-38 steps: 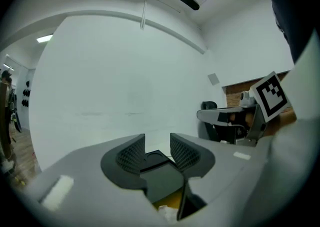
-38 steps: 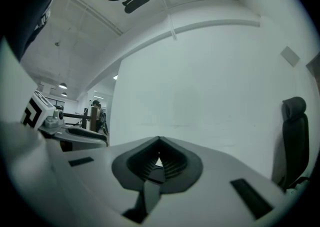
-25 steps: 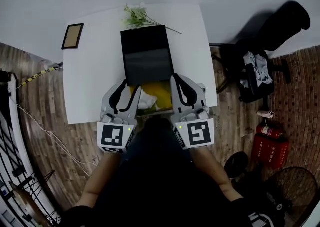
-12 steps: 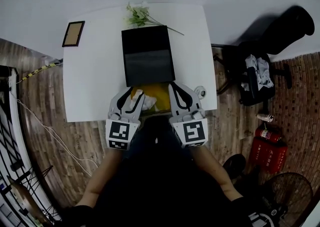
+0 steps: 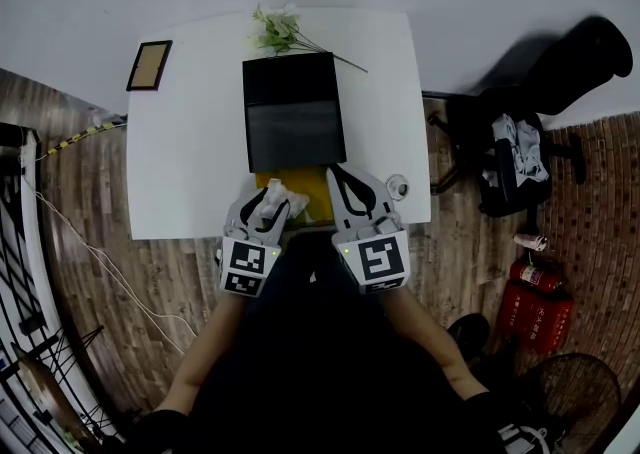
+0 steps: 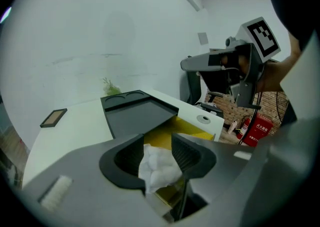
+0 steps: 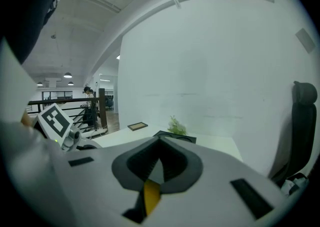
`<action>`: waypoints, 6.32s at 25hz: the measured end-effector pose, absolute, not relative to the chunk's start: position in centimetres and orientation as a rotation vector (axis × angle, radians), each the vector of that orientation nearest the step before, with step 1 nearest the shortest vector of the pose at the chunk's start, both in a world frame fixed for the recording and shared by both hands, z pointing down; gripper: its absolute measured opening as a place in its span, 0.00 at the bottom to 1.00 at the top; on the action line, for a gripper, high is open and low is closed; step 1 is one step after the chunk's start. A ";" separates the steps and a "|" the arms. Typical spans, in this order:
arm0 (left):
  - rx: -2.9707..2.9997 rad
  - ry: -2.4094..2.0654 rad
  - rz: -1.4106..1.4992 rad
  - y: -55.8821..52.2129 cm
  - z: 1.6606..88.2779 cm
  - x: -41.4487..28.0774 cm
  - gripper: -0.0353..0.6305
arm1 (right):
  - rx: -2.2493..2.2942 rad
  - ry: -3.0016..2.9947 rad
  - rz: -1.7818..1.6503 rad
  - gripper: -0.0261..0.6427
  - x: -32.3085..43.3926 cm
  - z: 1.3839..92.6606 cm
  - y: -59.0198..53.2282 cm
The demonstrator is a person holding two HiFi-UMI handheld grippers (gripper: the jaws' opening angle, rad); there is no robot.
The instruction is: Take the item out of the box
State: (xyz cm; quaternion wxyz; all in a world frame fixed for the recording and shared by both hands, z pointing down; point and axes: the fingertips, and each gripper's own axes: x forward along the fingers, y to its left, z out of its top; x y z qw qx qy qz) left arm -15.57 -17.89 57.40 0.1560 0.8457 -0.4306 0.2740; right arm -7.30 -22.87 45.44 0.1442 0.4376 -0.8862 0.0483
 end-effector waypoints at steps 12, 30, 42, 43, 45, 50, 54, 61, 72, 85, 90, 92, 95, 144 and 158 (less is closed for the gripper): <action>2.303 -1.102 1.032 -15.9 62.2 -15.5 0.44 | 1.243 -2.540 0.142 0.06 -6.8 45.6 -23.2; 2.226 -1.031 1.350 -15.6 64.7 -15.6 0.34 | 1.266 -2.544 0.144 0.06 -6.2 45.3 -22.9; 2.226 -1.042 1.350 -15.8 64.4 -15.6 0.17 | 1.253 -2.528 0.123 0.06 -6.0 45.5 -23.1; 2.229 -1.049 1.341 -15.9 64.2 -15.6 0.17 | 1.252 -2.528 0.121 0.06 -6.0 45.5 -23.0; 2.238 -1.070 1.317 -16.0 63.7 -15.6 0.16 | 1.242 -2.534 0.117 0.06 -5.9 45.4 -22.8; 2.272 -1.120 1.246 -16.6 62.0 -15.5 0.15 | 1.251 -2.555 0.130 0.06 -6.1 45.1 -22.7; 2.316 -1.166 1.181 -17.4 60.0 -15.1 0.14 | 1.258 -2.552 0.110 0.06 -5.9 44.7 -22.9; 2.405 -1.281 1.053 -19.1 55.4 -14.5 0.14 | 1.267 -2.560 0.092 0.06 -5.7 44.0 -22.8; 2.501 -1.481 0.861 -21.1 48.4 -14.9 0.14 | 1.301 -2.570 0.036 0.06 -5.2 42.4 -23.0; 2.594 -1.677 0.696 -22.4 41.8 -15.7 0.13 | 1.345 -2.571 -0.029 0.06 -4.6 40.7 -23.1; 2.623 -1.759 0.594 -22.6 39.2 -15.8 0.13 | 1.372 -2.572 -0.047 0.06 -4.0 40.0 -23.4; 2.630 -1.796 0.534 -22.6 38.1 -16.0 0.13 | 1.383 -2.578 -0.057 0.06 -3.9 39.5 -23.5; 2.637 -1.849 0.426 -22.8 36.4 -16.2 0.13 | 1.428 -2.569 -0.048 0.06 -3.6 37.9 -24.0; 2.607 -2.087 -0.060 -22.4 26.0 -15.7 0.14 | 1.491 -2.813 -0.276 0.06 -1.2 26.0 -25.2; 2.596 -2.113 -0.059 -22.0 26.0 -15.5 0.14 | 1.456 -2.807 -0.300 0.06 -1.3 26.2 -25.0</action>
